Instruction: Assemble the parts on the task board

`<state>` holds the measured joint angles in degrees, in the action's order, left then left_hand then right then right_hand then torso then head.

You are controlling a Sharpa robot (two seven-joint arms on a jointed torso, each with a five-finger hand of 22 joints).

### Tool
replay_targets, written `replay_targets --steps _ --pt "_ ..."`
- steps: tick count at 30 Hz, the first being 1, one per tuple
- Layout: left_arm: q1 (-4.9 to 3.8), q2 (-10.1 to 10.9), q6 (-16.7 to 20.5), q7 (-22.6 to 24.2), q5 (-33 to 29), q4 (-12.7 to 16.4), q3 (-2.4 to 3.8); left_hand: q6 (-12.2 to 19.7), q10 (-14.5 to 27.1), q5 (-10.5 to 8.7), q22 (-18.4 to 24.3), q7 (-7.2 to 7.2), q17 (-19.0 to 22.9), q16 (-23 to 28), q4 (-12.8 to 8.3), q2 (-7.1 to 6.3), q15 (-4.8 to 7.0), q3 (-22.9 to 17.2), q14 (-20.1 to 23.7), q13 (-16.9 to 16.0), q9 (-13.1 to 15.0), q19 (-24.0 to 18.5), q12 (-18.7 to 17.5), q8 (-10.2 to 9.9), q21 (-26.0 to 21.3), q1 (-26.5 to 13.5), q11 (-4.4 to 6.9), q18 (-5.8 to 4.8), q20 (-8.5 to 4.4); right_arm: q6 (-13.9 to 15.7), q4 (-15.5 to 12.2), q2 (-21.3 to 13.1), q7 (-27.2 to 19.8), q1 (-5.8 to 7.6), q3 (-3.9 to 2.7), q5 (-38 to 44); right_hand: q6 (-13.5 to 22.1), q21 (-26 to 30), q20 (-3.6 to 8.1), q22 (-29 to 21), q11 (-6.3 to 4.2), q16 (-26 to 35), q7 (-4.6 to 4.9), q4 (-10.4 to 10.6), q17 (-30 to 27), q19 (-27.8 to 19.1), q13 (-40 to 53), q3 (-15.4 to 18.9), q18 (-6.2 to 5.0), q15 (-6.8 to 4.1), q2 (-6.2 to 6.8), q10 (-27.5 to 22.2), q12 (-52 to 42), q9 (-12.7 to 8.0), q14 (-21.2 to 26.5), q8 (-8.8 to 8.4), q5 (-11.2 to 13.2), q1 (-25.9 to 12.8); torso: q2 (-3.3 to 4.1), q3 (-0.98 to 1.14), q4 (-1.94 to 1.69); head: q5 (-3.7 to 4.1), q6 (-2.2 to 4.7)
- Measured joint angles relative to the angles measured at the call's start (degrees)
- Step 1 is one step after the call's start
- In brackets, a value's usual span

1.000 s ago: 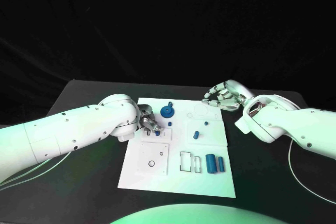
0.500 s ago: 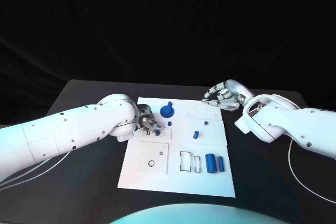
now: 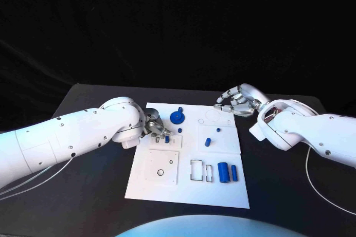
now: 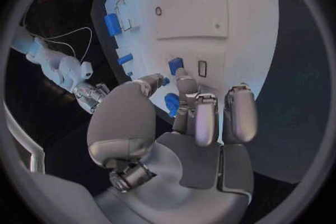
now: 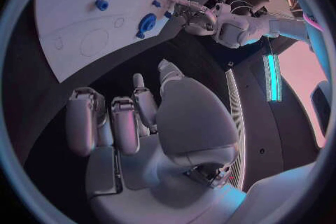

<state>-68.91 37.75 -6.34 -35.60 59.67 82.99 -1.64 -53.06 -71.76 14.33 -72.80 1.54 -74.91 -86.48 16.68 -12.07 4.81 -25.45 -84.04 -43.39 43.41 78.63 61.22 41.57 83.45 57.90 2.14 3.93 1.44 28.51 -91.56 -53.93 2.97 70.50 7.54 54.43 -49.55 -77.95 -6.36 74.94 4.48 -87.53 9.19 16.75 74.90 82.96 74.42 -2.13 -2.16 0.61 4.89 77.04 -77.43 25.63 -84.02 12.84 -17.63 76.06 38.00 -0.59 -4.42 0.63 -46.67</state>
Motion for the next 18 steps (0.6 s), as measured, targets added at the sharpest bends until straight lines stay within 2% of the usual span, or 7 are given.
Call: replay_targets --steps 3,5,7,9,11,15,18 --pt "-0.23 0.6 0.0 0.1 -0.2 0.8 0.86 0.0 0.0 0.0 0.1 0.0 0.0 0.0 0.0 0.0 0.0 0.0 0.0 0.0 0.0 0.0 0.0 0.0 0.0 0.0 0.0 0.0 0.0 0.0 0.1 0.0 0.0 0.0 0.0 0.0 0.0 0.0 0.0 0.0 0.0 0.0 0.0 0.0 0.0 0.0 0.0 0.0 0.0 0.0 -0.22 0.0 0.0 0.0 0.0 0.0 0.0 -0.2 -0.01 -0.02 -0.02 0.0 -0.06" --pt "-0.79 1.1 0.1 0.1 -0.4 1.1 1.47 0.1 0.2 0.0 0.3 0.13 0.0 0.0 0.1 0.25 0.0 0.3 0.0 0.2 0.0 0.0 0.0 -0.2 0.0 0.2 -0.22 0.0 0.0 0.1 0.1 0.0 0.0 0.0 0.0 -0.1 0.0 0.0 0.0 0.0 0.0 0.0 0.0 0.0 0.0 0.0 0.0 0.0 0.0 0.0 -0.21 0.0 0.0 0.0 0.0 0.0 0.0 -0.2 -0.02 -0.01 -0.03 0.01 -0.07" --pt "-1.5 1.5 0.1 0.2 -0.6 1.2 1.88 2.3 0.9 0.0 0.6 1.21 0.0 0.0 0.2 0.73 0.0 0.9 0.0 0.9 -1.0 0.0 -0.5 -2.6 0.0 0.7 -0.94 0.0 0.0 0.1 0.2 0.0 0.0 0.0 0.0 -0.1 0.0 0.0 0.0 0.0 0.0 0.0 0.0 0.0 0.0 0.0 0.0 0.0 0.0 0.0 -0.21 0.0 0.0 0.0 0.0 0.0 0.0 -0.2 -0.04 -0.01 -0.03 0.04 -0.07" --pt "-2.44 1.8 0.0 0.3 -0.8 0.9 2.29 4.3 1.6 0.0 0.7 2.36 0.0 0.0 0.1 1.12 -0.88 1.0 0.0 1.3 -2.6 -0.2 -0.5 -5.2 -0.2 1.1 -1.63 0.0 0.61 0.1 0.2 0.0 0.0 0.0 0.0 -0.1 0.0 0.0 0.0 0.0 0.0 0.0 0.0 0.0 0.0 0.0 0.0 0.0 0.0 0.0 -0.21 0.0 0.0 0.0 0.0 0.0 0.0 -0.2 -0.05 0.0 -0.03 0.04 -0.05" --pt "-3.24 2.0 -0.2 0.5 -1.2 0.0 2.58 5.2 2.1 0.0 0.8 3.18 0.0 0.0 0.1 1.94 -1.46 1.0 0.0 1.7 -4.1 -0.2 -0.7 -7.2 -0.2 2.0 -2.39 0.01 1.06 0.1 0.2 0.0 0.1 0.0 0.0 -0.1 0.0 0.0 0.0 0.0 0.0 0.0 0.0 0.0 0.0 0.0 0.0 0.0 0.0 0.0 -0.21 0.0 0.0 0.0 0.0 0.0 0.0 -0.2 -0.08 0.01 -0.03 0.04 0.01" --pt "-4.37 1.8 -0.9 0.9 -1.9 -2.9 2.9 5.3 2.3 0.0 0.8 3.27 0.0 0.0 0.1 1.87 -1.46 1.0 0.0 1.9 -4.7 -0.2 -0.8 -7.8 -0.2 2.6 -2.57 0.01 1.09 0.1 0.3 0.1 0.1 0.0 0.0 -0.2 0.0 0.0 0.0 0.0 0.0 0.0 0.0 0.0 0.0 0.0 0.0 0.0 0.0 0.0 -0.21 0.0 0.0 0.0 0.0 0.0 0.0 -0.2 -0.1 0.04 -0.06 -0.05 0.13" --pt "-4.85 1.1 -1.7 1.2 -2.3 -5.4 2.94 6.0 4.0 0.0 1.7 3.94 0.0 0.0 0.1 1.66 -2.08 1.0 0.0 4.7 -5.5 -0.9 -2.7 -9.1 -0.7 2.8 -3.33 0.01 1.72 0.1 0.3 0.2 0.1 0.0 0.0 -0.2 0.0 0.0 0.0 0.0 0.0 0.0 0.0 0.0 0.0 0.0 0.0 0.3 0.0 0.0 -0.21 0.0 0.0 0.0 0.0 0.0 0.0 -0.2 -0.09 0.03 -0.07 -0.11 0.26"
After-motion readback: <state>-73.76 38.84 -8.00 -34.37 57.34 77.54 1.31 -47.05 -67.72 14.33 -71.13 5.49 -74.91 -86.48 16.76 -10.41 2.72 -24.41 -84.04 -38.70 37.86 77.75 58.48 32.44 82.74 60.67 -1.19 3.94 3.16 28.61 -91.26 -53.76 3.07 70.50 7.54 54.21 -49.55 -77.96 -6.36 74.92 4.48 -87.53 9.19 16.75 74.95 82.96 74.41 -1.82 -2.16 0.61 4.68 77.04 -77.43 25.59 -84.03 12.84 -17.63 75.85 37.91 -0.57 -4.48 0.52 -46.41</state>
